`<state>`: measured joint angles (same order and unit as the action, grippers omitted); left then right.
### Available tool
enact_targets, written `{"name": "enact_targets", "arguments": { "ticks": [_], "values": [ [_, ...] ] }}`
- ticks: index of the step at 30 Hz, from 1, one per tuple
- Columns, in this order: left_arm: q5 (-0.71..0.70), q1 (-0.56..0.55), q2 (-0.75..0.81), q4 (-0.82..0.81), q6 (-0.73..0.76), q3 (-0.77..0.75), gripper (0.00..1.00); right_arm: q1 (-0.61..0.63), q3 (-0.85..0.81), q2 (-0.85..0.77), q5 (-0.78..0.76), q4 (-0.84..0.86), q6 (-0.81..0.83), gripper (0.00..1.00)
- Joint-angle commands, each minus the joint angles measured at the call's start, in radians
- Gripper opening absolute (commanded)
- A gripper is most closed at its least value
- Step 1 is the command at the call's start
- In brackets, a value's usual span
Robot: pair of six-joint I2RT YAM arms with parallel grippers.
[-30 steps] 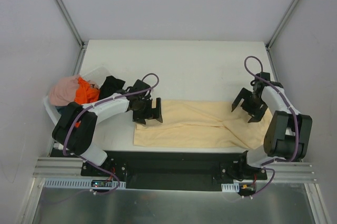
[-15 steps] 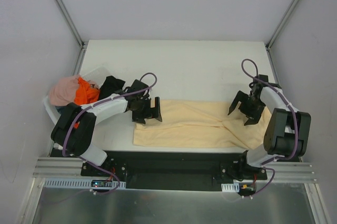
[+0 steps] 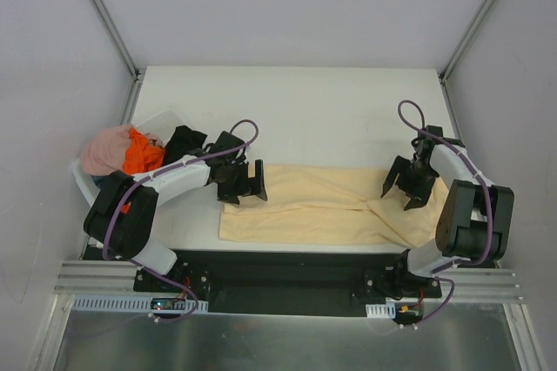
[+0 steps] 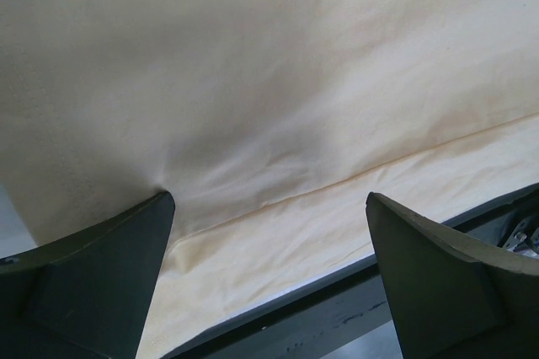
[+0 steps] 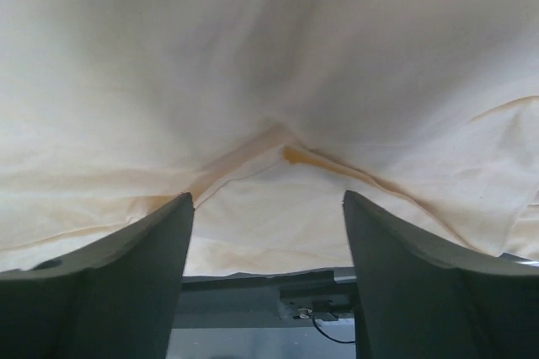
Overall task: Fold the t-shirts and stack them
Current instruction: Fold the other side of the tshirt into a rectangle
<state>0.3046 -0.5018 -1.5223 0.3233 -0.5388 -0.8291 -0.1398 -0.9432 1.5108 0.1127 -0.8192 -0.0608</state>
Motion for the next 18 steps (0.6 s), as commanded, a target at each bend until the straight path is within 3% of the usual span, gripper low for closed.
{"name": "enact_targets", "arguments": {
  "ticks": [1, 5, 8, 9, 12, 18],
  "values": [
    [-0.036, 0.014, 0.025, 0.022, 0.014, -0.010, 0.99, -0.003, -0.055, 0.028, -0.076, -0.012, 0.009, 0.70],
    [-0.048, 0.014, 0.021, 0.022, 0.008, -0.011, 0.99, -0.003, -0.062, 0.054, -0.094, 0.018, -0.004, 0.65],
    [-0.056, 0.014, 0.014, 0.022, 0.008, -0.015, 0.99, -0.001, -0.071, 0.075, -0.081, 0.035, -0.008, 0.54],
    [-0.058, 0.014, 0.013, 0.022, 0.007, -0.016, 0.99, -0.001, -0.072, 0.083, -0.074, 0.035, -0.011, 0.45],
    [-0.061, 0.016, 0.019, 0.022, 0.000, -0.013, 0.99, 0.003, -0.071, 0.092, -0.071, 0.026, -0.016, 0.33],
    [-0.061, 0.017, 0.024, 0.022, -0.001, -0.008, 0.99, 0.006, -0.054, 0.069, -0.091, 0.015, -0.022, 0.18]
  ]
}}
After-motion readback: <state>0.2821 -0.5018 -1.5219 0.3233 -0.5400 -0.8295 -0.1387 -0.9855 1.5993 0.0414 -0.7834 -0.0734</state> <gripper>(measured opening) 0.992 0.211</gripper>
